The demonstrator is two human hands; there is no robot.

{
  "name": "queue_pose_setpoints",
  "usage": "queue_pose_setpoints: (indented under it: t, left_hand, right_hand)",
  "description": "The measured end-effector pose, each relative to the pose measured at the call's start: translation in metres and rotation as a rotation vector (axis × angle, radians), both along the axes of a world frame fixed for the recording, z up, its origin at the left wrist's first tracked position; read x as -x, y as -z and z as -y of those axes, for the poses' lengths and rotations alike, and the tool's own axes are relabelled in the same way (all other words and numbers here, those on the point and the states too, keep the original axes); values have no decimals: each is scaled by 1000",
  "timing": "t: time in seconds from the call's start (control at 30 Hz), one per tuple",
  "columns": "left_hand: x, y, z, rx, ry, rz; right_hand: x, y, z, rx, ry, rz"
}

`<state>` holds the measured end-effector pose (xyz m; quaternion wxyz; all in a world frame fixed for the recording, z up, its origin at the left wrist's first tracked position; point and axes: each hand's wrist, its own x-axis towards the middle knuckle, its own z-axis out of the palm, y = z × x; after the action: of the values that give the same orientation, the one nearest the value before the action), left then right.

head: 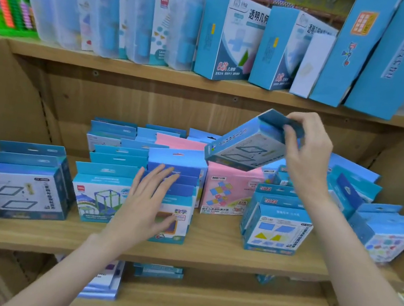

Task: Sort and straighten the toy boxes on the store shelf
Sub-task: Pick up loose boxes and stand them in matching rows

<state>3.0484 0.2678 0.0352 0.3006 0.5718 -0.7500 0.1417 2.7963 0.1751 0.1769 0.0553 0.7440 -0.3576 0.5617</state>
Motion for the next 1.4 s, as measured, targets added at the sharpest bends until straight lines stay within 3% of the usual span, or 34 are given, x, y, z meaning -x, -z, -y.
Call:
queue_pose_setpoints:
  t: [0.1,0.2,0.3,0.47,0.6,0.73,0.93,1.2,1.33,1.4]
  left_hand:
    - [-10,8,-24,46,2,-111]
    - [-25,22,-46,73,-93,-210]
    - [-47,35,-62,22,-205,-225]
    - [-79,42,-75,-74,-265,-188]
    - [-94,43,-81,-121,-262,-172]
    - [-106,35,-84,-75,-244,-206]
    - [-142,34,-110,39,-453,-407]
    - [-180,42,-145,61,-550,-514]
    - [-187,51,-158,18,-531,-508]
    - [-185,58,-161,-51,-505,-475]
  right_hand:
    - [0,-3,-17,-10,10,31]
    - [-7,0,-35,-30,-58,-78]
    - [-19,10,-48,-71,-132,-254]
    - [-45,42,-56,-294,-215,-382]
    - [-61,60,-63,-493,-233,-400]
    - [-75,62,-67,-544,-245,-377]
    - [-134,46,-76,-543,-407,-462]
    - [-286,61,-92,-543,-718,-485]
    - [-338,70,-93,-380,-624,-581]
    - [-344,77,-90,-362,-493,-812]
